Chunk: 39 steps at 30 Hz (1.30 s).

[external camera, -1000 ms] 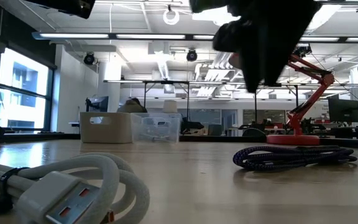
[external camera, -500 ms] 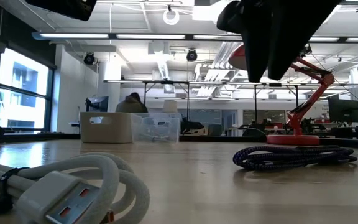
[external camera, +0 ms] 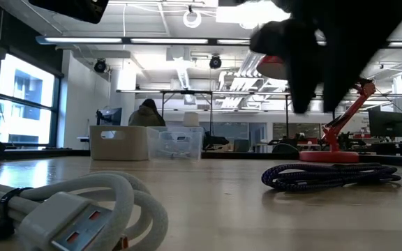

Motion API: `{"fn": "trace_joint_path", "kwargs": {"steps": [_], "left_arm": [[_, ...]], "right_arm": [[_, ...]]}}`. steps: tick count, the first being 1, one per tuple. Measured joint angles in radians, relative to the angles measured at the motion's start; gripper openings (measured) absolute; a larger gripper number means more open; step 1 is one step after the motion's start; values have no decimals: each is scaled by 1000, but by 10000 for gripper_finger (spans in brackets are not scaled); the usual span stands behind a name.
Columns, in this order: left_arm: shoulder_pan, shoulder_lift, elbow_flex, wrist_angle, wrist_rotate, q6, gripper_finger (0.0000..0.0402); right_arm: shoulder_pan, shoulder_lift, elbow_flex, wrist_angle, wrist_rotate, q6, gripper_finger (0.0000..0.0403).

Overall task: Pick & Place USB Port
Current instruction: Put the violet patterned charger cable into the gray bin

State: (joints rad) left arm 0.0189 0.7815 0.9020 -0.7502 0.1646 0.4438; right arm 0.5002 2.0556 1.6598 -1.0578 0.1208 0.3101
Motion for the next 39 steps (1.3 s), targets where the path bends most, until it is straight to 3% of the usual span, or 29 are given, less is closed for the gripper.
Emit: {"fn": "trace_joint_path", "kwargs": {"steps": [7,23,31,39], "left_arm": [[0,0,0,0,1,-3,111],[0,0,0,0,0,-5,111],[0,0,-4,3,0,-8,111],[0,-1,-141,127,-2,-28,111]], "right_arm": [[-14,-2,-145,118,-53,-8,158],[-81,-9,-284,275,-74,-44,145],[-97,-7,-288,265,27,38,17],[-95,3,-201,212,287,25,11]]}}
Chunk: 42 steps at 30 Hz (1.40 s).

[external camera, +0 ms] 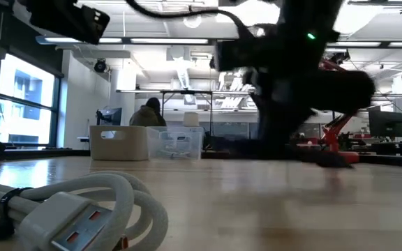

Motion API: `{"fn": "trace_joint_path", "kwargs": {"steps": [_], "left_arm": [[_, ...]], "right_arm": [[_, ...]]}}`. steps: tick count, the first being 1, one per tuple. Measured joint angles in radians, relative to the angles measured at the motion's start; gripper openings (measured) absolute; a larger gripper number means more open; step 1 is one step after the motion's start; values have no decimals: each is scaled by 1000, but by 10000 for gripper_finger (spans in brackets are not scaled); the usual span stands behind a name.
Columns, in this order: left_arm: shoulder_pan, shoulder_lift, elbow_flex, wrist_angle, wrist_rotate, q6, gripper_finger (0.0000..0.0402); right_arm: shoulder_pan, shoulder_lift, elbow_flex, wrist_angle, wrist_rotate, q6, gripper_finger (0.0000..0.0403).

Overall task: Pick & Place USB Port
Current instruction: Put the violet patterned charger cable into the gray bin

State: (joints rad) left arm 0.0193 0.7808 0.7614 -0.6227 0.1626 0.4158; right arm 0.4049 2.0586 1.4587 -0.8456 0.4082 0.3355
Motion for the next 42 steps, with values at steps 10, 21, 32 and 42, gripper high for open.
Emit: {"fn": "trace_joint_path", "kwargs": {"steps": [10,21,32,42], "left_arm": [[0,1,-178,509,69,51,111],[0,0,-225,668,107,100,111],[0,0,-225,676,-4,131,176],[0,8,-225,679,-26,22,256]], "right_arm": [[33,-2,184,-93,195,-69,10],[69,-3,268,-91,323,-135,13],[69,-4,275,-77,370,-164,14],[59,-7,275,0,501,-302,10]]}}
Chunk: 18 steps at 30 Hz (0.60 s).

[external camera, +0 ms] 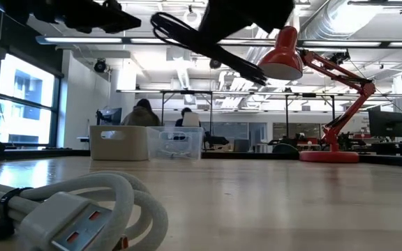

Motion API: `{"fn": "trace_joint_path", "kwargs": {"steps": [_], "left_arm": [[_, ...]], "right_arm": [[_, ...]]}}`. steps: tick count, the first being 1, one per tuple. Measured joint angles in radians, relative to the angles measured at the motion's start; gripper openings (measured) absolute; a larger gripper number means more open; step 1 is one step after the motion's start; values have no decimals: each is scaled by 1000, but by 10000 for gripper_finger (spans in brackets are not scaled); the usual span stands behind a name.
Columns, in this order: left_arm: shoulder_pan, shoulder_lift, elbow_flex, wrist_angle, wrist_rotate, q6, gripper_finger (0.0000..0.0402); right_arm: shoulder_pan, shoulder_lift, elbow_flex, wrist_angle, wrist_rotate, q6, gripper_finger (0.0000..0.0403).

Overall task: Pick & Place USB Port
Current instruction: Put the violet patterned charger cable into the gray bin

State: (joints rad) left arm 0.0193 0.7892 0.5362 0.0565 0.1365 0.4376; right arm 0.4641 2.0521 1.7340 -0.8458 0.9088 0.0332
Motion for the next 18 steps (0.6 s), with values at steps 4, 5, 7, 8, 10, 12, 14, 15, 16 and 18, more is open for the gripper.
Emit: {"fn": "trace_joint_path", "kwargs": {"steps": [4,5,7,8,10,12,14,15,16,18], "left_arm": [[0,33,0,5,84,-54,257],[-1,48,0,6,101,-62,257],[-2,82,0,15,124,-75,257],[-2,103,0,24,132,-76,257],[-2,146,0,72,147,-76,257],[-2,183,0,119,160,-76,257],[-2,215,0,165,184,-76,257],[-2,227,0,183,202,-76,257],[-2,237,0,200,216,-76,257],[-2,251,0,224,234,-76,257]], "right_arm": [[-19,-17,0,87,0,-81,10],[-24,-20,0,115,2,-104,10],[-31,-28,0,168,5,-157,10],[-34,-30,0,198,-1,-183,10],[-39,-31,1,257,-12,-236,10],[-40,-31,1,294,-29,-289,10],[-46,-31,1,333,-51,-315,10],[-50,-31,1,343,-51,-317,10],[-52,-31,1,348,-48,-320,10],[-57,-31,1,350,-44,-332,10]]}}
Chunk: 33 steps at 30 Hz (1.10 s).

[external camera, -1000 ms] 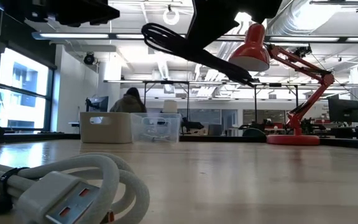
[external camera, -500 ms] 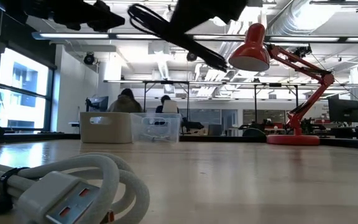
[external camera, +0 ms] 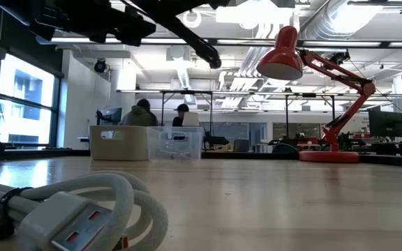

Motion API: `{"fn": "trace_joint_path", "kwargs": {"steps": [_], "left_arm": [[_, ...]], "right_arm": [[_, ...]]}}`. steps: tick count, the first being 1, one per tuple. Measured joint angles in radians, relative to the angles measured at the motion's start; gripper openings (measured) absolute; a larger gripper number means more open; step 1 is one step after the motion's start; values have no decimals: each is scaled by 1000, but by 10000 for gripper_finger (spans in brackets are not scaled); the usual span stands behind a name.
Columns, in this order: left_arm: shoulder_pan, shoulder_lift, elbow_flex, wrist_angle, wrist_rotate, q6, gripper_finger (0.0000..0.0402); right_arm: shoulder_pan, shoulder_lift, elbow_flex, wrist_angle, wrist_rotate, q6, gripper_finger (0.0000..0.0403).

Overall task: Pick & Place USB Port
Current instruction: Put the violet patterned charger cable into the gray bin

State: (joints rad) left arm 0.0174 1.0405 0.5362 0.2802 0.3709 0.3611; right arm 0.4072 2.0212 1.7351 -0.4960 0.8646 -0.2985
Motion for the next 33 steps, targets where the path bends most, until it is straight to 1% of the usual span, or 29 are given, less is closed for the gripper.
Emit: {"fn": "trace_joint_path", "kwargs": {"steps": [9,14,22,29,31,33], "left_arm": [[0,10,0,44,52,26,257],[0,10,0,74,122,27,257],[-1,10,0,73,122,61,257],[0,10,0,81,106,115,255],[-1,10,0,82,87,135,247],[-1,10,0,82,83,155,227]], "right_arm": [[-33,0,0,33,-8,-21,10],[-50,0,0,47,-9,-24,10],[-67,0,-1,52,-9,-25,10],[-81,0,-1,53,-51,-25,10],[-83,0,-1,53,-52,-25,10],[-83,0,-1,53,-52,-25,10]]}}
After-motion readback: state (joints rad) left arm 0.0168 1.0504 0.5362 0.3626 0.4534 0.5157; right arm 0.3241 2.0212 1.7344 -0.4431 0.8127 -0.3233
